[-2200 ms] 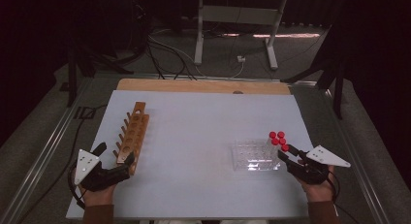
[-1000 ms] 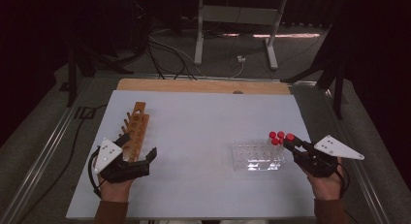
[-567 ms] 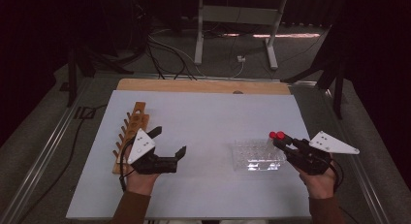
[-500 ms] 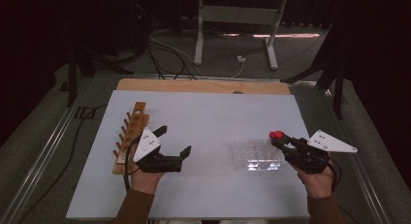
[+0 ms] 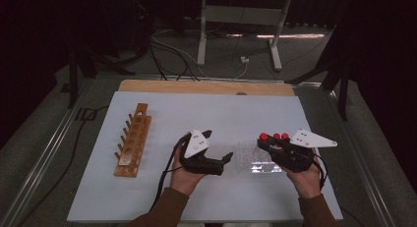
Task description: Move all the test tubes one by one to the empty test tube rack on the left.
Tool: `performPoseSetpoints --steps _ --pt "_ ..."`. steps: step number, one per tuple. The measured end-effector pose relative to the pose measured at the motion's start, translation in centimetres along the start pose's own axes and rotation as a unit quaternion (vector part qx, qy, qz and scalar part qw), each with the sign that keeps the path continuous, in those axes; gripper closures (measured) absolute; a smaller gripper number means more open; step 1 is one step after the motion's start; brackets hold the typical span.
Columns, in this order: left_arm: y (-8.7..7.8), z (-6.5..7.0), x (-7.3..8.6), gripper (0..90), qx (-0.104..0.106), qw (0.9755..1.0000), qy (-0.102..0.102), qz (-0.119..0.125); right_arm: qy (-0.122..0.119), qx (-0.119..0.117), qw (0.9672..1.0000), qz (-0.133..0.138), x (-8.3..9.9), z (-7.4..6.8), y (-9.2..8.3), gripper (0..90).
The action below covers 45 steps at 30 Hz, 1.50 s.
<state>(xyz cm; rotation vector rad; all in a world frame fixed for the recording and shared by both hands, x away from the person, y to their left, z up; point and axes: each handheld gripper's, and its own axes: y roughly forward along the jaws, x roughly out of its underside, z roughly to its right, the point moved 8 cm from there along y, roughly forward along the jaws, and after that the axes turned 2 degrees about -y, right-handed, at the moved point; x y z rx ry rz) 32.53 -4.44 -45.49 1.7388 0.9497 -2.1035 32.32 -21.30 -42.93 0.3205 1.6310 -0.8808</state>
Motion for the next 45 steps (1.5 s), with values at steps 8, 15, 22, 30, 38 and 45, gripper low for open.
performPoseSetpoints --steps 8,15,22,30,38,45 --pt "2.6 2.2 0.1 27.3 0.02 0.9997 0.014 -0.007 0.004 -0.01 0.9999 -0.001 0.1 -0.8 0.6 70.6" --pt "3.9 3.8 0.2 54.1 0.044 0.9981 0.041 -0.017 0.004 -0.026 0.9997 0.003 -0.1 -1.6 0.9 70.6" --pt "4.3 4.0 0.2 67.6 0.051 0.9979 0.036 -0.016 0.009 -0.035 0.9993 0.002 0.0 -1.9 1.1 70.6" --pt "4.5 4.1 0.2 76.0 0.056 0.9977 0.036 -0.013 0.018 -0.042 0.9989 0.011 0.1 -1.6 0.9 61.1" --pt "4.0 2.6 0.0 76.0 0.033 0.9992 0.021 -0.012 0.037 -0.018 0.9985 0.036 -0.5 -0.2 -0.3 27.1" --pt "3.1 1.3 -0.2 76.0 0.013 0.9999 0.006 -0.008 0.044 0.025 0.998 0.037 0.0 1.4 -0.8 4.5"
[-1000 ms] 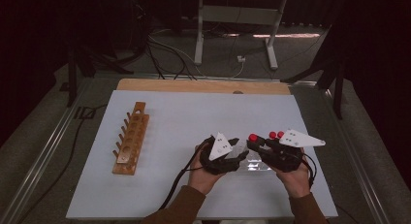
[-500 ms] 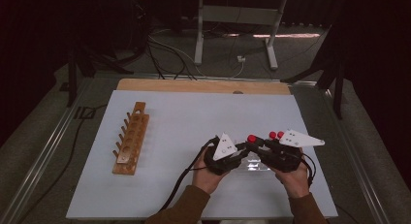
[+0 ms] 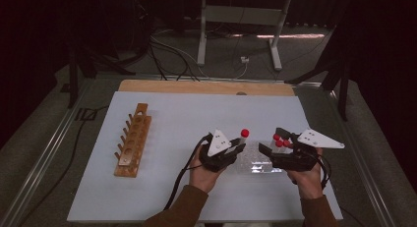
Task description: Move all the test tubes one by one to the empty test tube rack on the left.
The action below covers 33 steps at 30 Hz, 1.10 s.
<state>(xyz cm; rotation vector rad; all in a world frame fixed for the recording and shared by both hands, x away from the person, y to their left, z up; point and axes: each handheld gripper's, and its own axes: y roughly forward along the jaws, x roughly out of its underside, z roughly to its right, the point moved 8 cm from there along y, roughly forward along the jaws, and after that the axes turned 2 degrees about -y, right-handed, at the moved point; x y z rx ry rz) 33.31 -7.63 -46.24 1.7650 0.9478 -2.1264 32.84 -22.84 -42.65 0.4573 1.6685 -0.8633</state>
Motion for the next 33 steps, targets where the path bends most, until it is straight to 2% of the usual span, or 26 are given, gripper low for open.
performPoseSetpoints --steps 3,8,12,19,20,26,32,33 --pt "-0.6 -0.5 -0.1 76.0 -0.007 1.0 -0.004 0.003 0.0 0.019 0.9998 -0.002 0.3 0.8 -0.3 0.0" --pt "-1.7 -1.5 -0.3 76.0 -0.018 0.9998 -0.01 0.01 0.0 0.041 0.9991 0.0 0.6 1.8 -0.9 0.0" --pt "-2.5 -2.2 -0.4 76.0 -0.026 0.9995 -0.013 0.012 0.001 0.048 0.9988 0.003 0.7 2.1 -1.2 0.0" --pt "-4.9 -4.8 -0.6 76.0 -0.053 0.9979 -0.028 0.025 0.007 0.057 0.9983 0.012 0.5 2.7 -1.9 0.0" --pt "-4.9 -4.8 -0.6 75.9 -0.053 0.9979 -0.028 0.025 0.008 0.057 0.9982 0.014 0.5 2.8 -2.0 0.0" --pt "-7.3 -7.5 -0.9 75.9 -0.083 0.9953 -0.036 0.034 0.012 0.061 0.9979 0.019 0.4 3.2 -2.5 0.0" --pt "-9.7 -10.2 -1.2 75.9 -0.114 0.9918 -0.041 0.04 0.015 0.062 0.9977 0.021 0.4 3.4 -2.7 0.0" --pt "-9.7 -10.2 -1.2 75.9 -0.114 0.9918 -0.041 0.04 0.015 0.062 0.9977 0.021 0.4 3.4 -2.7 0.0"
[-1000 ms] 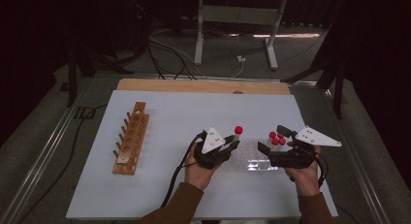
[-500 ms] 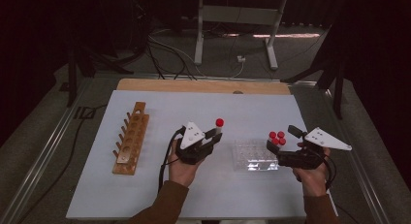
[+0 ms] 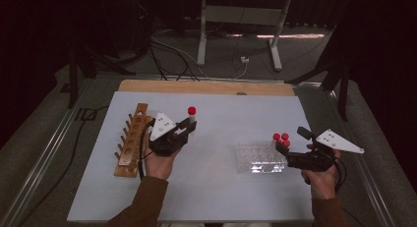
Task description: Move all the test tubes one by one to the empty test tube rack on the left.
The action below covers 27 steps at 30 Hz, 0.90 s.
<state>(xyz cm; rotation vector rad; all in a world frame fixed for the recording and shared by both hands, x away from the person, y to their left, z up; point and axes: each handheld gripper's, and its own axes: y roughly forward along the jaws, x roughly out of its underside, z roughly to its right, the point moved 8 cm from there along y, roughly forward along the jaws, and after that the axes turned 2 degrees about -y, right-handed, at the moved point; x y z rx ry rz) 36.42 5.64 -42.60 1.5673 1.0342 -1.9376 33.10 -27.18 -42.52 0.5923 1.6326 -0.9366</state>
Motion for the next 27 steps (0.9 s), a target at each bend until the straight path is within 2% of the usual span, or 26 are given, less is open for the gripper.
performPoseSetpoints --steps 1,5,6,7,10,11,12,21,25,26,27 --pt "-0.6 -1.0 -0.2 75.9 -0.01 0.9999 -0.003 0.004 0.0 0.0 1.0 0.0 0.0 0.0 0.0 0.0" --pt "-1.6 -2.8 -0.6 75.9 -0.028 0.9996 -0.004 0.011 0.001 0.0 1.0 0.0 0.0 0.1 -0.1 0.0" --pt "-1.6 -2.8 -0.6 75.9 -0.028 0.9996 -0.004 0.011 0.002 0.0 1.0 0.001 0.0 0.1 -0.1 0.0" --pt "-2.1 -3.7 -0.8 75.9 -0.036 0.9993 -0.003 0.014 0.002 0.0 1.0 0.002 0.0 0.1 -0.1 0.0" --pt "-2.7 -5.1 -1.0 75.9 -0.05 0.9986 0.001 0.014 0.002 0.0 1.0 0.004 0.0 0.2 -0.2 0.0" --pt "-2.7 -5.1 -1.0 75.9 -0.05 0.9986 0.001 0.014 0.002 0.001 1.0 0.005 -0.1 0.2 -0.3 0.0" --pt "-3.1 -6.0 -1.1 75.9 -0.06 0.9981 0.005 0.014 0.002 0.001 1.0 0.005 -0.1 0.3 -0.3 0.0" --pt "-4.6 -10.5 -1.1 75.8 -0.104 0.9944 0.0 0.018 0.002 0.0 1.0 0.007 -0.1 0.4 -0.4 0.0" --pt "-4.9 -12.4 -0.6 75.8 -0.119 0.9928 -0.008 0.014 0.003 -0.002 0.9999 0.009 -0.2 0.4 -0.5 0.0" --pt "-4.9 -12.4 -0.6 75.9 -0.119 0.9928 -0.008 0.014 0.002 -0.002 0.9999 0.01 -0.2 0.4 -0.5 0.0" --pt "-4.9 -13.2 -0.2 75.8 -0.126 0.9918 -0.013 0.011 0.001 -0.002 0.9999 0.011 -0.2 0.4 -0.5 0.0"
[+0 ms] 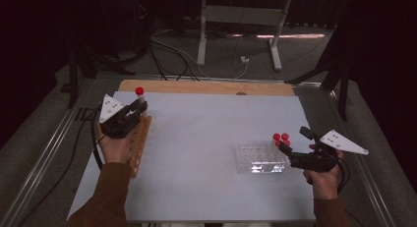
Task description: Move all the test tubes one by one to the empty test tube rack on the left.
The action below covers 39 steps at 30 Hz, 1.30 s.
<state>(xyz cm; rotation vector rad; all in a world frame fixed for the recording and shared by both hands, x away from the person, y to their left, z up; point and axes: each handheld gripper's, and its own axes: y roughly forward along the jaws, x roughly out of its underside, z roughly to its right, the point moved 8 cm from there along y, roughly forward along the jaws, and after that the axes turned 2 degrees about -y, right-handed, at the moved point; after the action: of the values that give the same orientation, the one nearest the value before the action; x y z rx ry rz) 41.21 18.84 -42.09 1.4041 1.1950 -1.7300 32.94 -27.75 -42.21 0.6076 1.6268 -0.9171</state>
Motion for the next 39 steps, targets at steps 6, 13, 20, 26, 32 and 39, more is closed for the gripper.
performPoseSetpoints --steps 6,13,20,26,32,39 --pt "0.6 -1.7 1.3 75.8 -0.014 0.9998 -0.006 -0.015 0.0 -0.003 1.0 0.002 0.0 0.0 -0.1 0.0" --pt "1.5 -3.2 2.7 75.8 -0.028 0.9989 -0.016 -0.035 -0.002 -0.005 1.0 0.004 -0.1 0.0 -0.2 0.0" --pt "2.0 -3.7 4.0 75.8 -0.033 0.9974 -0.017 -0.061 -0.003 -0.004 1.0 0.006 -0.1 0.0 -0.3 0.0" --pt "1.7 -4.3 5.0 75.7 -0.038 0.9954 -0.021 -0.085 -0.004 -0.004 1.0 0.005 -0.1 0.1 -0.4 0.0" --pt "1.8 -4.3 5.7 75.1 -0.038 0.9934 -0.01 -0.108 -0.004 -0.005 1.0 0.004 0.0 0.0 -0.4 0.0" --pt "2.3 -4.2 6.4 74.9 -0.04 0.9903 -0.005 -0.133 -0.004 -0.006 1.0 0.004 0.0 -0.1 -0.3 0.0"
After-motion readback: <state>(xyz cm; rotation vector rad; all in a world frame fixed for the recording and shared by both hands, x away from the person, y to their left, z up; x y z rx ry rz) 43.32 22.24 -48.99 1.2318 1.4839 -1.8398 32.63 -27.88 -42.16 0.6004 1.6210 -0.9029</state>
